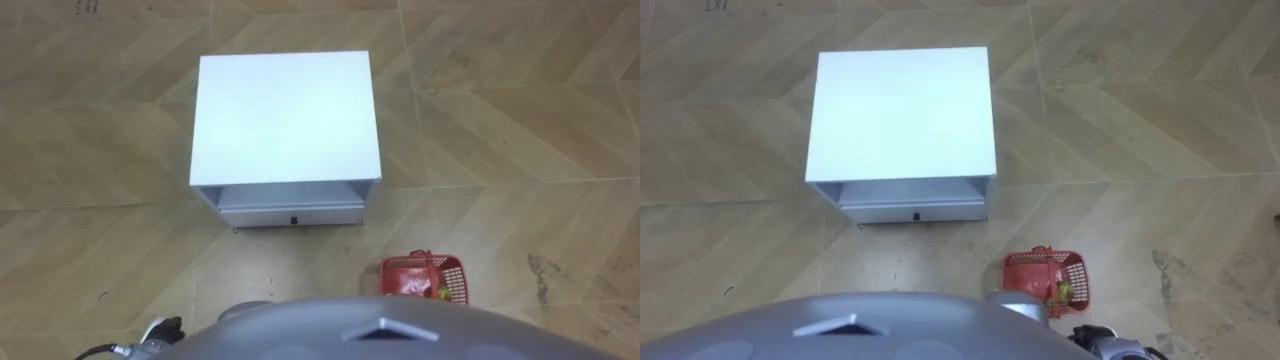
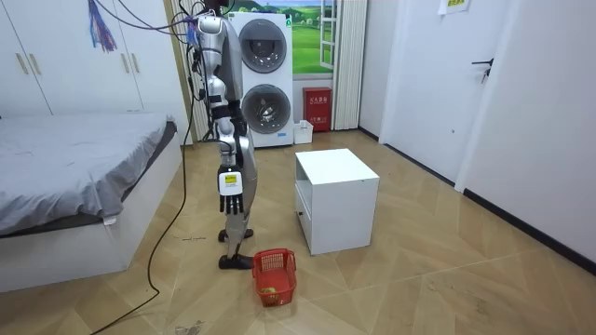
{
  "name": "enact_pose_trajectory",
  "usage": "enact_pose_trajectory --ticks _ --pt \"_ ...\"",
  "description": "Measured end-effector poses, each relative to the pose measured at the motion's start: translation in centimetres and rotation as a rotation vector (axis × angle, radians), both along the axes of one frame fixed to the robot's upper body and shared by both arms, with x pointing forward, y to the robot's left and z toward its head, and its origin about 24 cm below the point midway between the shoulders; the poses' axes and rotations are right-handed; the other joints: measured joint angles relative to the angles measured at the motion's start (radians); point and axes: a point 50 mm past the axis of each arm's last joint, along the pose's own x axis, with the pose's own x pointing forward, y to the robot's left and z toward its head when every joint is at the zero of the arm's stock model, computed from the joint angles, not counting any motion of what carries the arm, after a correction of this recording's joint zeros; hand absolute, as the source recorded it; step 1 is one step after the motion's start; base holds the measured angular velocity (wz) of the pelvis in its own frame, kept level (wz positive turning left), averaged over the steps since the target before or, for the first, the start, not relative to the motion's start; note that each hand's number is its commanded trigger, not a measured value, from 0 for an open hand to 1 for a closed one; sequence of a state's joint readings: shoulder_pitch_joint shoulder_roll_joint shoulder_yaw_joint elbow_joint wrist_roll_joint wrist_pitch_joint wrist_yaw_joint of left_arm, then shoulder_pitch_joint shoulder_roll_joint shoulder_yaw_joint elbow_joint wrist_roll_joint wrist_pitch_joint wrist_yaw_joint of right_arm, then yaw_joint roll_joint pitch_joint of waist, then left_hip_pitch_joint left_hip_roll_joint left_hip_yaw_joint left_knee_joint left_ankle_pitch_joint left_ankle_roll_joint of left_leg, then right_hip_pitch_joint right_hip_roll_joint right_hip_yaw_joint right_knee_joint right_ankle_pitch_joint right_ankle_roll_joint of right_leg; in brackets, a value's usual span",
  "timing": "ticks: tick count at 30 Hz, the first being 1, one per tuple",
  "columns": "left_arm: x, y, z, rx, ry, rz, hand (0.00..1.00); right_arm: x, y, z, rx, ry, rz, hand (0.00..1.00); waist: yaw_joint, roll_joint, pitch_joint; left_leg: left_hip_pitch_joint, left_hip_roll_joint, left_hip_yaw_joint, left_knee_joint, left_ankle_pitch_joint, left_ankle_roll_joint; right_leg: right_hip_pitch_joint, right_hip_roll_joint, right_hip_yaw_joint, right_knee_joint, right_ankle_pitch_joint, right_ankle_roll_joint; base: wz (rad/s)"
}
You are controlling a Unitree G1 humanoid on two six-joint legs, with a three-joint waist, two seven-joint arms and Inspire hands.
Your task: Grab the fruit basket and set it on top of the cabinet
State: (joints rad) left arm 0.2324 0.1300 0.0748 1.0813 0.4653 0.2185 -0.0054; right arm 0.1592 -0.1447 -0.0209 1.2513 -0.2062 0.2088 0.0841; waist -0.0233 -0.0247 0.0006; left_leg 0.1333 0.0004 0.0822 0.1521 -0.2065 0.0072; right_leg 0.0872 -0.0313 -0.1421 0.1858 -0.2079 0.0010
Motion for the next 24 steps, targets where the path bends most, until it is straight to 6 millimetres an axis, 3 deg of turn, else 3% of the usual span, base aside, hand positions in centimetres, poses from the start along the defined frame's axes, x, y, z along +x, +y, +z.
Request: enact_pose_trajectory --ticks 24 --pt "-0.04 -0.06 -0.02 -0.007 0.002 0.0 0.0 0.03 -0.02 0.0 -0.005 -0.002 0.002 0.0 0.002 0.006 0.0016 0.001 0.0 -0.001 0.0 0.0 0.0 0.0 0.0 -0.002 0.001 0.0 0.0 0.0"
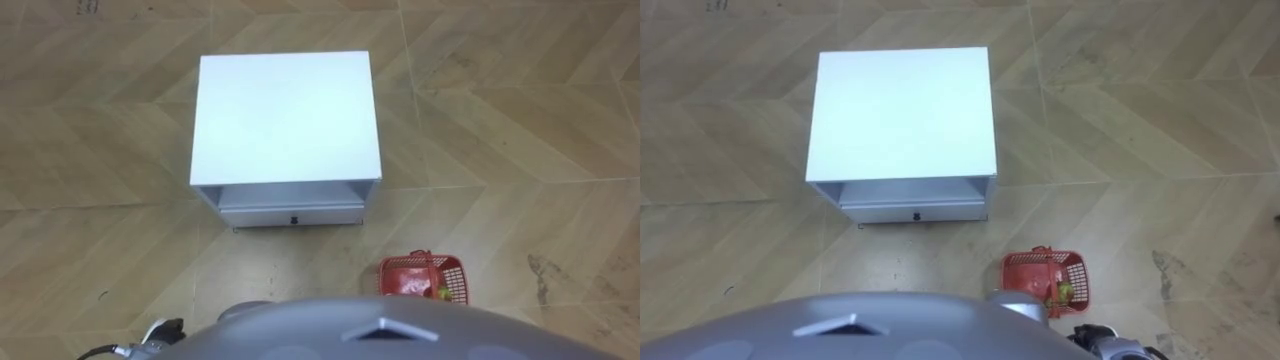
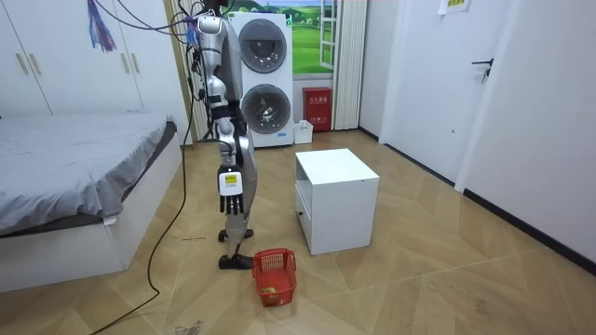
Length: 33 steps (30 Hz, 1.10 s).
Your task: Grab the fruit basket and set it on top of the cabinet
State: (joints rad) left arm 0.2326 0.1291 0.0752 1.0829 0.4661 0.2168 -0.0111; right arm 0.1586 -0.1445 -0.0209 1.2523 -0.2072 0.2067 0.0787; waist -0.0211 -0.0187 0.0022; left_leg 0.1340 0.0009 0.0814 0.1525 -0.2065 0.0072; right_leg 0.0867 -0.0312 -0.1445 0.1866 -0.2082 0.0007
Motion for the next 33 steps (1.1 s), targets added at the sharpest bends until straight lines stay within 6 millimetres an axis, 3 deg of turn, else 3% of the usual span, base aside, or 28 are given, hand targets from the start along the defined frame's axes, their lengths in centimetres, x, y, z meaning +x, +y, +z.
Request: enact_pose_trajectory --ticks 15,21,25,26,27,28,29,30,31,32,33 --pt "0.0 0.0 0.0 -0.005 0.002 0.001 0.0 0.0 0.0 0.0 -0.002 -0.001 0.0 0.0 -0.001 -0.002 -0.0002 0.0 0.0 0.0 0.001 0.0 0.0 0.001 -0.002 -0.003 0.001 0.0 -0.001 0.0" --pt "0.8 0.1 0.0 -0.014 -0.011 -0.001 0.0 0.3 -0.4 0.1 -0.017 -0.017 -0.031 0.0 -0.001 -0.004 0.0003 -0.037 -0.007 0.0 0.023 -0.003 0.004 -0.037 -0.022 -0.009 0.045 -0.015 0.001 0.02" --pt "1.7 0.3 0.0 -0.015 -0.025 0.005 0.0 2.0 -1.2 0.3 -0.043 -0.076 -0.074 0.0 0.001 -0.002 0.0041 -0.13 -0.017 0.012 0.132 -0.024 0.029 -0.126 -0.042 0.011 0.144 -0.02 0.004 -0.11" --pt "2.1 0.6 0.0 -0.015 -0.036 0.021 0.0 2.7 -1.4 0.4 -0.055 -0.095 -0.072 0.0 -0.004 0.002 0.0075 -0.185 -0.019 0.02 0.188 -0.044 0.053 -0.154 -0.046 0.022 0.166 -0.016 0.006 -0.08" --pt "2.3 0.8 0.1 -0.014 -0.04 0.029 0.0 3.0 -1.5 0.4 -0.062 -0.105 -0.068 0.0 -0.003 0.003 0.0047 -0.205 -0.02 0.022 0.202 -0.049 0.064 -0.173 -0.046 0.034 0.174 -0.016 0.007 -0.13" --pt "2.5 1.3 0.2 -0.012 -0.06 0.049 0.0 4.3 -1.7 0.6 -0.072 -0.136 -0.058 0.0 -0.002 0.012 -0.0017 -0.253 -0.018 0.022 0.207 -0.055 0.07 -0.219 -0.039 0.054 0.17 -0.007 0.024 0.07" --pt "3.6 1.9 0.4 -0.01 -0.094 0.065 0.0 5.3 -1.9 0.7 -0.079 -0.166 -0.079 0.0 -0.014 0.031 -0.0075 -0.323 0.002 0.04 0.242 -0.068 0.077 -0.288 -0.04 0.062 0.262 -0.022 0.035 0.78" --pt "4.7 2.7 0.7 0.003 -0.127 0.074 0.0 4.8 -1.8 0.7 -0.077 -0.166 -0.123 0.0 -0.028 0.01 0.0021 -0.369 -0.014 0.052 0.304 -0.082 0.094 -0.328 -0.096 0.053 0.509 -0.08 0.041 1.11" --pt "4.9 3.2 0.9 0.012 -0.136 0.072 0.0 4.2 -1.7 0.6 -0.075 -0.149 -0.144 0.0 -0.022 -0.008 -0.0002 -0.38 -0.029 0.056 0.323 -0.09 0.097 -0.329 -0.124 0.06 0.621 -0.087 0.045 1.14" --pt "4.7 4.0 1.2 0.032 -0.136 0.073 0.0 4.0 -1.6 0.5 -0.073 -0.141 -0.168 0.0 0.011 -0.037 -0.0049 -0.413 -0.046 0.079 0.367 -0.111 0.107 -0.326 -0.153 0.092 0.812 -0.078 0.053 0.39" --pt "4.8 4.3 1.3 0.043 -0.137 0.073 0.0 4.5 -1.7 0.6 -0.075 -0.158 -0.179 0.0 0.032 -0.049 -0.0071 -0.439 -0.049 0.089 0.393 -0.12 0.11 -0.324 -0.162 0.116 0.881 -0.067 0.057 0.0"
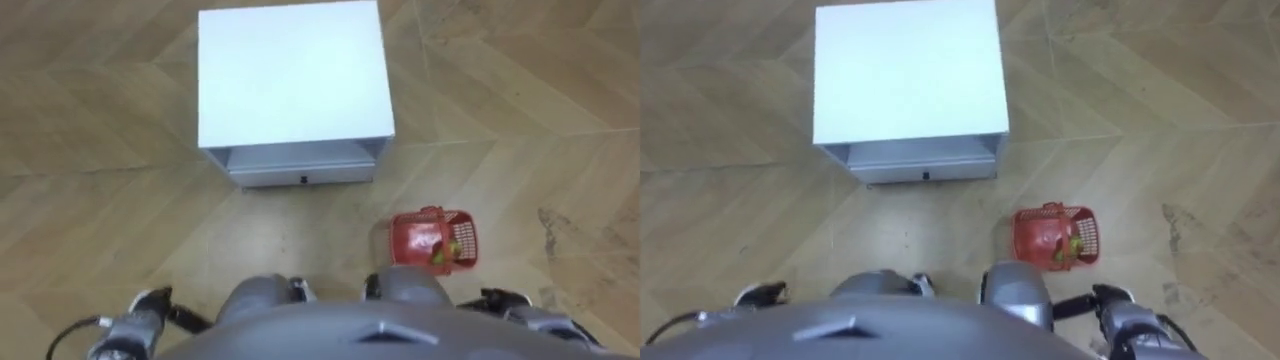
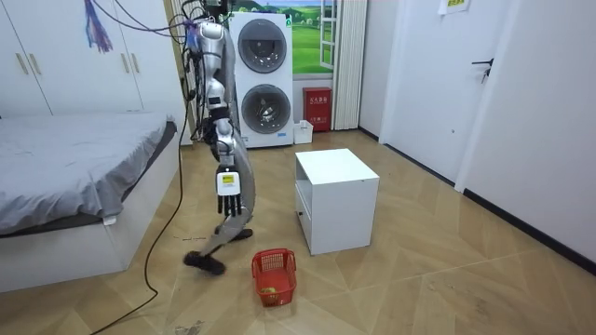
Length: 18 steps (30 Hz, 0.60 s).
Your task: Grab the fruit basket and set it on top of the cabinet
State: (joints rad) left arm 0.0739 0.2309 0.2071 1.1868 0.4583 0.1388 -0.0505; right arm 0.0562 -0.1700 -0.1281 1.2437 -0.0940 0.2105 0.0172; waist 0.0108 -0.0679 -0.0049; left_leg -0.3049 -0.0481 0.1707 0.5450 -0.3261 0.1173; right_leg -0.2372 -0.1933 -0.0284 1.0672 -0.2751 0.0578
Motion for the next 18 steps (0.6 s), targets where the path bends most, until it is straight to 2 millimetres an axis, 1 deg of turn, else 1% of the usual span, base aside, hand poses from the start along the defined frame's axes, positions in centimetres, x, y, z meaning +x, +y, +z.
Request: enact_pose_trajectory --ticks 1,2,3,4,5,6,7,8,9,10,11,12,13,14,15,17,18 --pt "-0.1 0.3 0.1 0.011 0.01 0.016 0.0 1.9 -0.4 0.3 -0.02 -0.055 -0.004 0.0 0.024 -0.006 -0.0032 -0.059 0.009 0.01 0.067 -0.018 0.01 0.02 -0.002 0.008 0.07 0.036 -0.006 -0.29" --pt "-0.2 0.4 0.1 0.015 0.012 0.038 0.0 4.4 -0.8 0.9 -0.037 -0.13 0.009 0.0 0.035 -0.006 -0.0028 -0.133 0.029 0.013 0.139 -0.035 0.018 0.051 -0.003 -0.004 0.082 0.08 -0.012 -0.29" --pt "-0.1 0.5 0.2 0.023 0.01 0.043 0.0 5.8 -0.8 1.2 -0.038 -0.175 0.011 0.0 0.042 -0.005 -0.0012 -0.175 0.04 0.014 0.176 -0.04 0.017 0.068 -0.002 -0.01 0.08 0.095 -0.011 -0.22" --pt "0.5 0.9 0.3 0.036 -0.005 0.06 0.0 8.5 -0.5 1.8 -0.031 -0.267 0.017 0.0 0.046 -0.014 0.0046 -0.258 0.048 0.013 0.259 -0.05 0.023 0.089 -0.008 -0.015 0.073 0.109 -0.001 -0.08" --pt "1.4 1.1 0.6 0.047 -0.033 0.073 0.0 10.8 -0.2 2.5 -0.022 -0.337 0.04 0.0 0.047 -0.022 0.007 -0.349 0.051 0.009 0.355 -0.076 0.02 0.108 -0.02 -0.014 0.075 0.111 0.008 0.03" --pt "2.8 1.2 0.8 0.056 -0.073 0.078 0.0 12.8 0.0 3.3 -0.021 -0.395 0.064 0.0 0.049 -0.028 0.0111 -0.452 0.05 0.001 0.481 -0.111 0.015 0.116 -0.036 -0.009 0.085 0.101 0.02 0.12" --pt "3.6 1.3 1.0 0.061 -0.094 0.079 0.0 13.6 0.0 3.6 -0.022 -0.418 0.074 0.0 0.049 -0.034 0.0139 -0.503 0.048 0.001 0.548 -0.129 0.016 0.114 -0.044 0.0 0.096 0.083 0.029 0.29" --pt "5.5 1.3 1.4 0.07 -0.141 0.077 0.0 14.6 0.0 4.2 -0.021 -0.453 0.082 0.0 0.046 -0.049 0.0238 -0.608 0.038 0.001 0.683 -0.157 0.021 0.101 -0.057 0.028 0.163 -0.02 0.05 0.5" --pt "7.5 1.0 1.9 0.065 -0.189 0.067 0.0 14.7 -0.4 4.3 -0.017 -0.467 0.068 0.0 0.047 -0.054 0.0278 -0.705 0.033 -0.001 0.816 -0.182 0.025 0.067 -0.058 0.035 0.303 -0.165 0.055 0.51" --pt "8.5 0.8 2.1 0.059 -0.22 0.058 0.0 14.6 -0.5 4.3 -0.014 -0.465 0.061 0.0 0.049 -0.055 0.0282 -0.746 0.034 -0.002 0.875 -0.196 0.025 0.045 -0.06 0.042 0.375 -0.215 0.046 0.33" --pt "9.2 0.6 2.3 0.06 -0.242 0.031 0.0 14.5 -0.6 4.3 -0.005 -0.462 0.054 0.0 0.054 -0.058 0.03 -0.816 0.035 -0.003 0.976 -0.218 0.02 0.004 -0.061 0.059 0.516 -0.273 0.027 0.1" --pt "9.4 0.6 2.4 0.061 -0.248 0.019 0.0 14.1 -0.7 4.1 0.001 -0.454 0.046 0.0 0.055 -0.059 0.0311 -0.842 0.035 -0.002 1.017 -0.225 0.021 -0.014 -0.062 0.066 0.577 -0.286 0.02 0.12" --pt "9.4 0.6 2.4 0.063 -0.25 0.015 0.0 13.3 -0.7 3.8 0.018 -0.434 0.019 0.0 0.047 -0.066 0.0355 -0.881 0.035 0.008 1.081 -0.239 0.024 -0.037 -0.069 0.082 0.682 -0.301 0.02 0.14" --pt "9.0 0.6 2.2 0.062 -0.24 0.021 0.0 12.6 -1.0 3.5 0.026 -0.415 -0.006 0.0 0.038 -0.074 0.0378 -0.912 0.035 0.019 1.13 -0.251 0.025 -0.054 -0.072 0.103 0.762 -0.315 0.021 0.15" --pt "8.6 0.6 2.0 0.058 -0.23 0.023 0.0 12.0 -1.4 3.4 0.019 -0.405 -0.012 0.0 0.023 -0.073 0.0381 -0.942 0.035 0.025 1.169 -0.256 0.03 -0.066 -0.077 0.109 0.818 -0.325 0.024 0.1" --pt "8.1 0.6 1.9 0.059 -0.217 0.032 0.0 11.1 -1.9 3.3 0.007 -0.396 -0.019 0.0 0.014 -0.074 0.0378 -0.976 0.036 0.031 1.211 -0.259 0.036 -0.083 -0.087 0.111 0.88 -0.331 0.025 0.08" --pt "8.0 0.7 1.9 0.058 -0.216 0.039 0.0 10.8 -2.0 3.3 0.006 -0.393 -0.021 0.0 0.011 -0.074 0.038 -0.981 0.036 0.031 1.221 -0.261 0.038 -0.083 -0.086 0.113 0.893 -0.331 0.025 0.07"
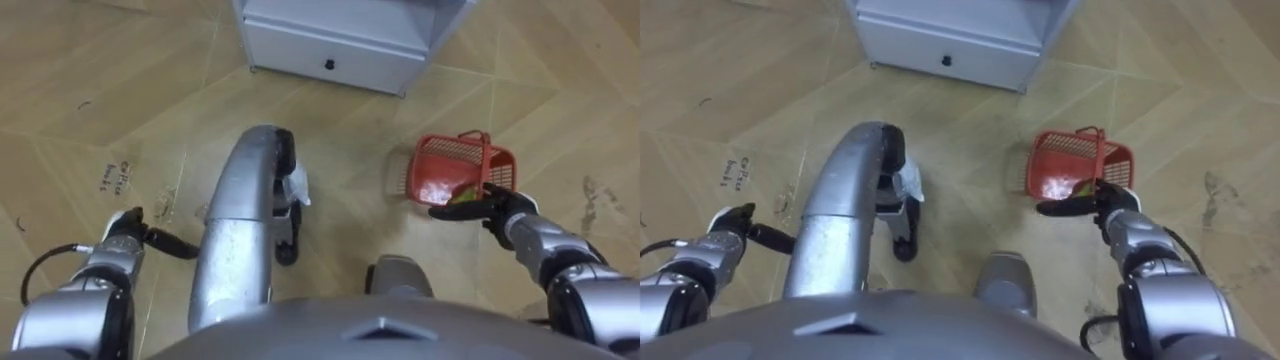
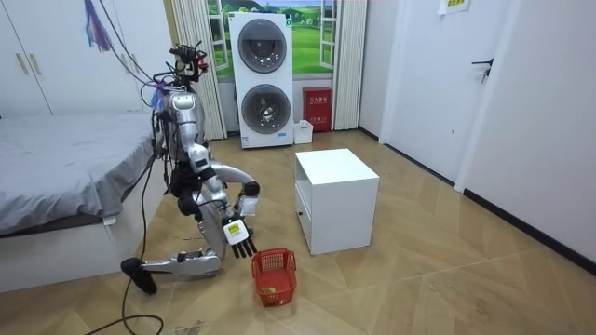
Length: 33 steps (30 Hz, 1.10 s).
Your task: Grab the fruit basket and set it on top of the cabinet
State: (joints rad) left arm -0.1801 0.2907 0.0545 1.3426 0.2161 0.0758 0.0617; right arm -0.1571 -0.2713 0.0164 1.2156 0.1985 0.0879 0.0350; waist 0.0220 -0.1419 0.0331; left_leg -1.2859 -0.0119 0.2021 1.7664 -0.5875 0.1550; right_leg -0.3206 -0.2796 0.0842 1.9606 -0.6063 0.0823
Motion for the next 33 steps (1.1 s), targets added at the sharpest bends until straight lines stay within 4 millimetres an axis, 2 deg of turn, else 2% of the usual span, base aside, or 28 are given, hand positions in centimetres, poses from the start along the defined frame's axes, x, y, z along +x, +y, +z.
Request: enact_pose_trajectory --ticks 4,6,8,11,13,14,15,16,17,19,23,26,28,30,33 --pt "-1.1 -0.1 -0.4 -0.005 0.001 0.004 0.0 -0.5 0.2 -0.2 0.017 -0.002 -0.019 0.0 -0.018 0.003 -0.0024 0.002 -0.001 0.005 0.022 -0.007 0.0 0.016 -0.001 0.004 0.03 -0.001 0.003 0.04" --pt "-1.7 0.0 -0.5 0.0 0.001 0.005 0.0 -1.0 0.2 -0.4 0.011 0.012 -0.021 0.0 -0.025 0.0 -0.0044 0.017 -0.007 0.009 0.022 -0.013 -0.004 0.035 -0.002 0.008 0.026 -0.006 0.012 0.08" --pt "-2.8 0.1 -0.7 0.011 0.005 0.011 0.0 -1.6 0.2 -0.6 0.001 0.025 -0.043 0.0 -0.049 -0.007 -0.0092 0.032 -0.024 0.016 0.024 -0.015 -0.01 0.066 -0.003 0.01 0.027 -0.012 0.022 0.18" --pt "-3.7 0.2 -0.9 0.021 0.023 0.017 0.0 -1.9 0.1 -0.7 -0.033 0.033 -0.045 0.0 -0.07 -0.02 -0.0177 0.042 -0.029 0.017 0.028 -0.017 -0.022 0.081 -0.002 0.013 0.037 -0.017 0.015 0.09" --pt "-3.8 0.2 -0.9 0.022 0.024 0.016 0.0 -1.1 0.1 -0.3 -0.066 0.003 -0.026 0.0 -0.086 -0.029 -0.0171 0.041 -0.037 0.017 0.032 -0.013 -0.033 0.091 0.001 0.016 0.047 -0.029 0.007 0.05" --pt "-3.9 0.1 -1.0 0.022 0.026 0.017 0.0 -0.2 0.1 0.2 -0.088 -0.035 -0.017 0.0 -0.095 -0.039 -0.0191 0.039 -0.039 0.015 0.043 -0.015 -0.041 0.095 0.002 0.031 0.064 -0.044 0.002 -0.23" --pt "-4.2 0.2 -1.0 0.027 0.032 0.019 0.0 1.2 0.2 0.9 -0.11 -0.094 -0.005 0.0 -0.1 -0.045 -0.0178 0.035 -0.048 0.005 0.062 -0.021 -0.062 0.097 0.002 0.055 0.09 -0.056 -0.008 -0.34" --pt "-4.3 -0.1 -1.1 0.026 0.033 0.019 0.0 2.0 0.1 1.3 -0.126 -0.126 -0.004 0.0 -0.102 -0.035 -0.0111 0.03 -0.055 -0.016 0.075 -0.023 -0.072 0.098 0.012 0.059 0.1 -0.059 -0.014 -0.49" --pt "-4.2 -0.5 -1.3 0.019 0.032 0.013 0.0 3.1 0.1 2.0 -0.156 -0.177 -0.001 0.0 -0.102 -0.027 -0.0126 0.029 -0.075 -0.044 0.077 -0.016 -0.093 0.098 0.022 0.076 0.102 -0.062 -0.016 -0.34" --pt "-3.9 -0.6 -1.2 0.019 0.017 -0.002 0.0 4.5 0.4 3.1 -0.185 -0.251 0.013 0.0 -0.106 -0.032 -0.012 0.027 -0.113 -0.075 0.073 -0.007 -0.111 0.099 0.021 0.085 0.103 -0.062 -0.017 -0.19" --pt "-3.4 -0.8 -1.2 0.01 -0.021 -0.007 0.0 7.0 0.7 5.2 -0.256 -0.387 0.048 0.0 -0.118 -0.041 -0.0119 0.028 -0.143 -0.099 0.075 -0.004 -0.119 0.11 0.02 0.085 0.092 -0.062 -0.016 -0.01" --pt "-3.7 -0.9 -1.3 0.011 -0.006 -0.016 0.0 8.3 0.9 6.2 -0.278 -0.443 0.064 0.0 -0.123 -0.048 -0.0106 0.029 -0.146 -0.101 0.079 -0.004 -0.119 0.111 0.017 0.091 0.092 -0.062 -0.016 -0.04" --pt "-3.8 -1.0 -1.3 0.012 0.0 -0.032 0.0 8.7 1.0 6.7 -0.287 -0.468 0.059 0.0 -0.124 -0.05 -0.0099 0.028 -0.15 -0.101 0.075 -0.006 -0.124 0.11 0.015 0.089 0.094 -0.062 -0.016 0.07" --pt "-3.6 -1.2 -1.3 0.018 0.0 -0.058 0.0 8.8 1.0 6.9 -0.3 -0.48 0.045 0.0 -0.124 -0.051 -0.0094 0.025 -0.161 -0.098 0.061 -0.016 -0.144 0.107 0.003 0.078 0.096 -0.062 -0.016 0.18" --pt "-4.0 -1.2 -1.4 0.029 0.021 -0.078 0.0 9.1 1.3 7.0 -0.306 -0.489 0.032 0.0 -0.123 -0.05 -0.0082 0.017 -0.17 -0.093 0.061 -0.017 -0.144 0.106 -0.007 0.074 0.096 -0.062 -0.016 0.08"
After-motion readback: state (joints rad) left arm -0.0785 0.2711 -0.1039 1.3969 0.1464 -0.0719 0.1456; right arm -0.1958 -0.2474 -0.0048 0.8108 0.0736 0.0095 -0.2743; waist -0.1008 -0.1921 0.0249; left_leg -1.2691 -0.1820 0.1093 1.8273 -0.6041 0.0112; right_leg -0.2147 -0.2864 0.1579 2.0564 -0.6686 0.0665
